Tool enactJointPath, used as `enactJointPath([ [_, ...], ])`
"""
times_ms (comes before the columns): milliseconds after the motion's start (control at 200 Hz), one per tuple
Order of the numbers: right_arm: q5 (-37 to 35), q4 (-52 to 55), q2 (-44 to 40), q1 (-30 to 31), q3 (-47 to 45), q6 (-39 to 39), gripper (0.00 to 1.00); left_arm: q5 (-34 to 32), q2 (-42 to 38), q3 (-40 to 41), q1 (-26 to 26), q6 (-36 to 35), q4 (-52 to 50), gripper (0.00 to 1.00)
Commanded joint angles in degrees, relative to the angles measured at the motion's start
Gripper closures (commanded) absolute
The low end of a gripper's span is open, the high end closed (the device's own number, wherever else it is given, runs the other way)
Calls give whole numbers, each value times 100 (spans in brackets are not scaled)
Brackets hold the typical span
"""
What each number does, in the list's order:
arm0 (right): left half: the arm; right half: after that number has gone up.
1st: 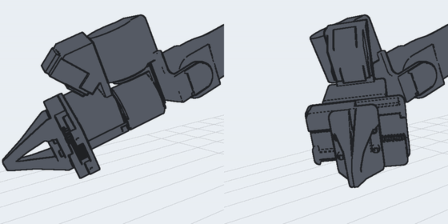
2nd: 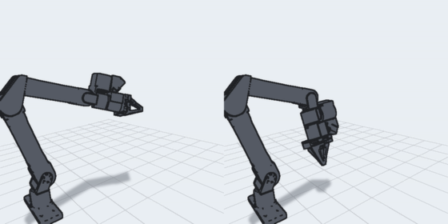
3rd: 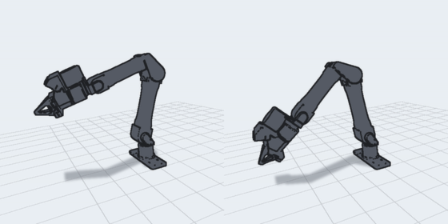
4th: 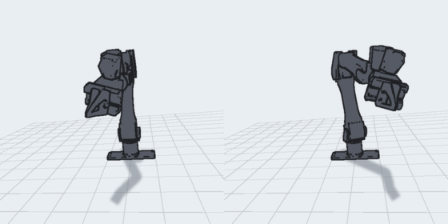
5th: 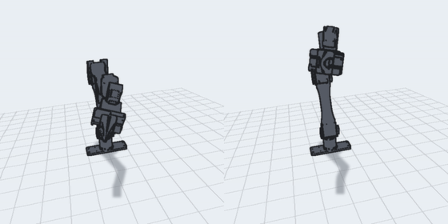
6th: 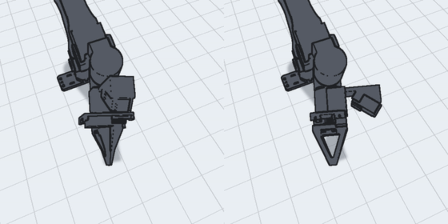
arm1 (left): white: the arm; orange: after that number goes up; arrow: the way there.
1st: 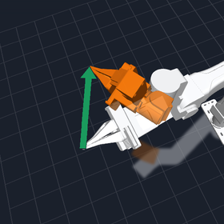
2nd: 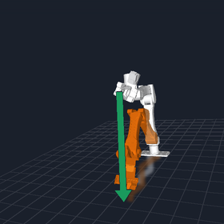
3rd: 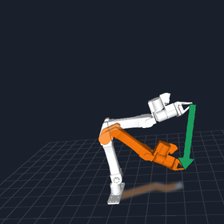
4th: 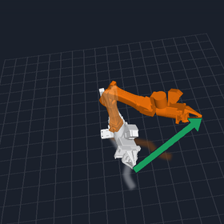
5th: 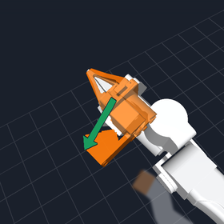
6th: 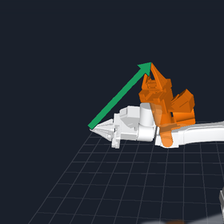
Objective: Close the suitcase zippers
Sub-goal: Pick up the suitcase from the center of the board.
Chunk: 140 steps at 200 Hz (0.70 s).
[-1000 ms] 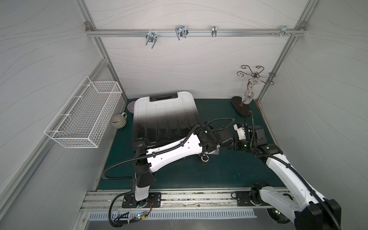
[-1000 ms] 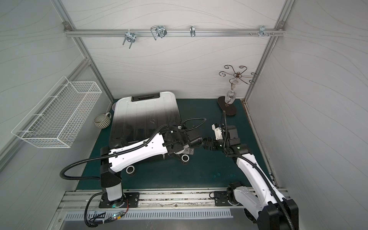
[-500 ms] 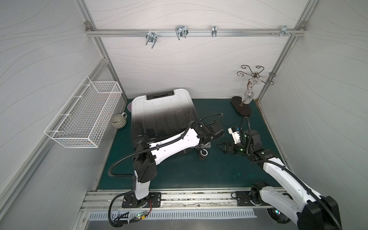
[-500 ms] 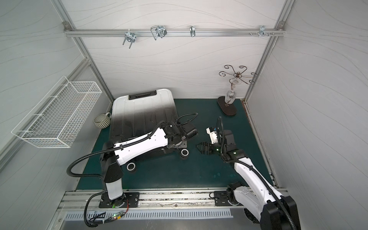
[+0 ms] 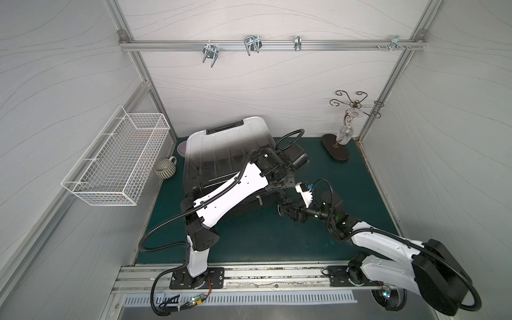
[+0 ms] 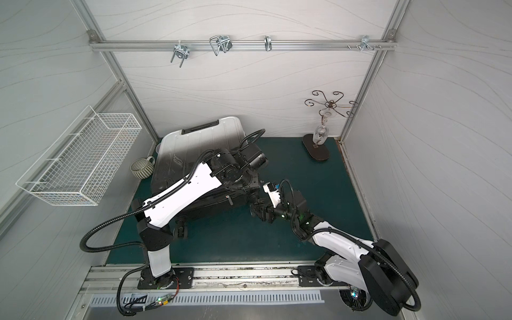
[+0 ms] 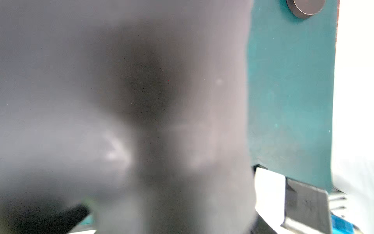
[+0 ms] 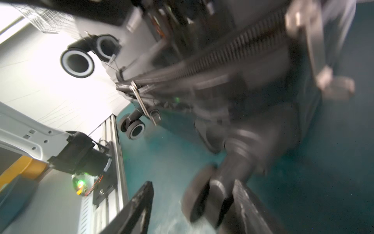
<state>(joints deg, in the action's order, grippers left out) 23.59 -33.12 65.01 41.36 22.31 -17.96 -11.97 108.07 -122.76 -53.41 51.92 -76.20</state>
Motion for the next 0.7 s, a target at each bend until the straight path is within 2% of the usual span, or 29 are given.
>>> enactJointPath([
  [0,50,-1491,244,179,81,107,41,501,-266,-522,247,94,1161,100],
  [85,7,-1781,409,299,81,228,48,775,-251,-599,300,236,1363,100],
  [215,-469,-1578,173,572,73,846,48,820,-142,-899,447,240,1253,100],
  [350,-1564,-1236,-112,1119,25,1914,47,928,-292,-811,612,411,1367,100],
  [490,-2780,-1613,320,1790,142,3057,46,1269,-336,-759,612,753,1566,100],
  [695,-3995,-2209,1114,2314,558,3750,45,1316,-392,-687,608,1077,1767,100],
])
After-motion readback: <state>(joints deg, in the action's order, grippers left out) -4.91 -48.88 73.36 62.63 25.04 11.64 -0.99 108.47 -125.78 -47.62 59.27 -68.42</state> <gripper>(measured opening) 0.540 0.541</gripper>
